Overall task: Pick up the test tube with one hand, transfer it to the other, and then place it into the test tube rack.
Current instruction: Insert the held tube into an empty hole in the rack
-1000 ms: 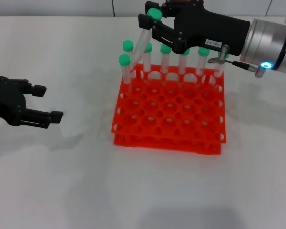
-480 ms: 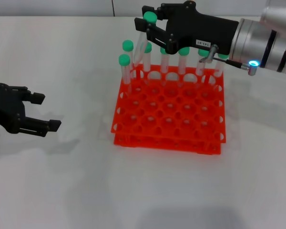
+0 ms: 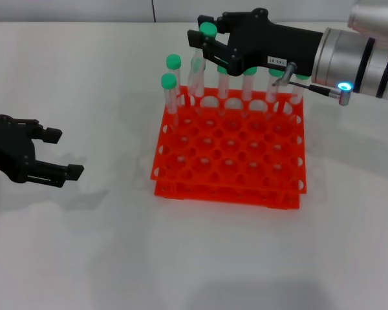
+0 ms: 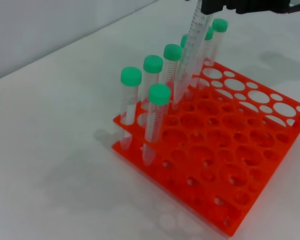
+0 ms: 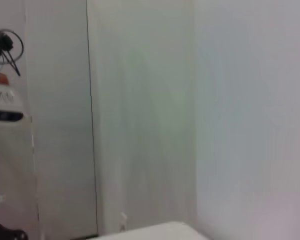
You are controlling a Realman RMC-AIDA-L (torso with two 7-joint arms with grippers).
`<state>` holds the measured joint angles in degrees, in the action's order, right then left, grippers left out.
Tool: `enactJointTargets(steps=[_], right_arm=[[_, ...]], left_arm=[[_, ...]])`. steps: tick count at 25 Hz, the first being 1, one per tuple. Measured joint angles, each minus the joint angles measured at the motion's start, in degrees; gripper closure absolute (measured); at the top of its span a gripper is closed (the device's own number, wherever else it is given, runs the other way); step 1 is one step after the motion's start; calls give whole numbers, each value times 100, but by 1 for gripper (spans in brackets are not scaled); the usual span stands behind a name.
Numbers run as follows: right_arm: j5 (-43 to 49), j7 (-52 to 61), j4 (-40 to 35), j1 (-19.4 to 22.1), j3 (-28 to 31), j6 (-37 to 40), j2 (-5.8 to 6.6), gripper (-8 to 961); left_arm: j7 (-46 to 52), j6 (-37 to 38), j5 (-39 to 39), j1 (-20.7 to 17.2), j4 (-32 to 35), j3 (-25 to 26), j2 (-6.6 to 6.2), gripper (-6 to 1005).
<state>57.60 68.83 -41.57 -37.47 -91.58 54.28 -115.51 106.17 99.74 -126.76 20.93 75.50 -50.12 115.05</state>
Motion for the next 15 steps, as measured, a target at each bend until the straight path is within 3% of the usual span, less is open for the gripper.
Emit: enactJointTargets(steps=[15], right_arm=[[1009,1054,-360,-1,40,-263,12,669]], left_arm=[[0,33,1,5,0,-17,42,115]])
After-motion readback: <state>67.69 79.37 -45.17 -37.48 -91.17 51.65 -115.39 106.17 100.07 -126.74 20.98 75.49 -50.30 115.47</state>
